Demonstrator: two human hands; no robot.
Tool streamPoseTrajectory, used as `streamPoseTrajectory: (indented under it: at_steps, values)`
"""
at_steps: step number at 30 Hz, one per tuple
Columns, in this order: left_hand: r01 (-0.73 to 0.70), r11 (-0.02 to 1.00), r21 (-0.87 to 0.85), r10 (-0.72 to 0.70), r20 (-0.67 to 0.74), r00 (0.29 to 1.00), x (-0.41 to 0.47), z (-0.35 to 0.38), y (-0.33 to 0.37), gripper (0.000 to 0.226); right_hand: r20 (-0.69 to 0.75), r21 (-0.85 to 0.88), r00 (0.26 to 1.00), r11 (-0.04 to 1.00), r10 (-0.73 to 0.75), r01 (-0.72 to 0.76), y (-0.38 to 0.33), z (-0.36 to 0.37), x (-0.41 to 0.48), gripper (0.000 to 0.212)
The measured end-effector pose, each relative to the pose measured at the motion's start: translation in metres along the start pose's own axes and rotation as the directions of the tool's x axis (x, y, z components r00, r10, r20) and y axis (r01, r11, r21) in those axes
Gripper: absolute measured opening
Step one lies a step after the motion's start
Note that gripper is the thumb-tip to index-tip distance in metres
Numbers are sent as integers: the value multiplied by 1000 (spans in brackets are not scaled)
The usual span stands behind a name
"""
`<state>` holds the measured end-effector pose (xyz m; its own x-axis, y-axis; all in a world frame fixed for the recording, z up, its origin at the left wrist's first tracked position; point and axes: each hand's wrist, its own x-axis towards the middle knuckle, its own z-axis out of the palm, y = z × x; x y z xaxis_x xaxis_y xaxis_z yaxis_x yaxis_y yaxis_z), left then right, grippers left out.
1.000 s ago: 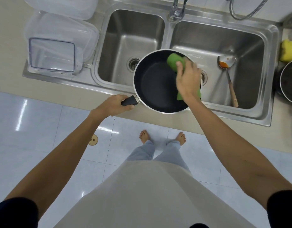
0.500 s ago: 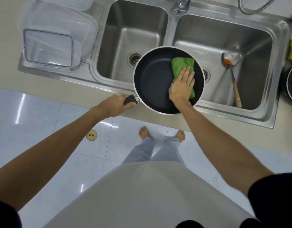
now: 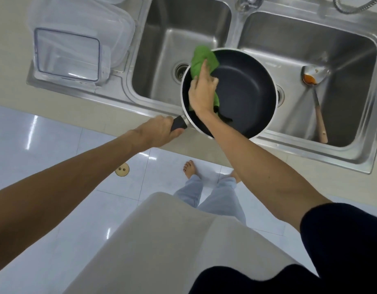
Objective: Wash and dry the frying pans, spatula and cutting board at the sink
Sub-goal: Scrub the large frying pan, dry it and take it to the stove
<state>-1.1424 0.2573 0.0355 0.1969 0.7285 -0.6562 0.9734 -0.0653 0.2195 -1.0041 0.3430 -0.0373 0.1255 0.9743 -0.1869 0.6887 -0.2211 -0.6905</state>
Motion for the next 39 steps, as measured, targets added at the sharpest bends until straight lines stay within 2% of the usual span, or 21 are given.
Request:
streamPoseTrajectory:
  at_steps: [2, 4, 7, 9, 12, 14, 16, 17, 20, 23, 25, 26, 29, 33, 36, 39]
  values:
    - [-12, 1000, 3, 12, -18, 1000, 7, -2, -3, 47, 146, 133, 985, 989, -87, 68, 4, -14, -29, 54]
    - [-13, 1000, -5, 13, -31, 999, 11, -4, -6, 48, 280, 139, 944, 980, -175, 141, 17, -39, -51, 53]
    - [-12, 999, -32, 11, -17, 1000, 11, -7, -8, 53, 458, 6, 858, 966, -232, 258, 52, -78, -68, 54]
    - [-28, 998, -49, 28, -6, 1000, 8, -7, -8, 56, 572, -87, 773, 916, -276, 392, 78, -100, -73, 53]
    - [-49, 992, -118, 49, -5, 999, 3, -8, -2, 50, 668, -245, 680, 773, -302, 585, 116, -137, -62, 57]
    - [-52, 988, -147, 51, -10, 999, 2, -7, 1, 49, 703, -365, 661, 665, -262, 652, 135, -167, -46, 63]
    - [-53, 987, -155, 50, -20, 999, 2, -8, 2, 50, 690, -441, 681, 603, -247, 665, 147, -191, -33, 63]
    - [-47, 987, -155, 46, -13, 999, 3, -8, 2, 50, 682, -453, 691, 605, -238, 655, 150, -196, -31, 62]
    - [-19, 989, -149, 23, 22, 1000, 6, -9, -1, 47, 700, -377, 687, 719, -192, 584, 135, -175, -51, 56]
    - [-8, 992, -124, 15, 55, 998, 11, -10, -4, 50, 707, -210, 666, 829, -238, 519, 101, -131, -85, 56]
    - [-10, 995, -99, 16, 67, 998, 12, -12, -4, 51, 693, -118, 688, 908, -215, 403, 72, -107, -84, 54]
    - [-10, 996, -87, 17, 72, 997, 12, -14, -3, 51, 695, -92, 692, 931, -193, 352, 60, -97, -76, 55]
    - [-2, 999, -34, 5, 85, 996, 12, -17, 2, 49, 655, -63, 718, 930, -235, 362, 48, -67, -48, 60]
    - [28, 999, -16, -28, 19, 999, 17, -14, 14, 48, 490, -219, 836, 894, -244, 390, 49, -46, -14, 63]
    - [21, 1000, -18, -21, -6, 1000, 18, -16, 20, 50, 343, -325, 917, 890, -203, 319, 50, -50, 16, 63]
    - [6, 1000, -10, -6, -32, 999, 17, -18, 20, 45, 274, -420, 943, 858, -190, 295, 70, -62, 41, 62]
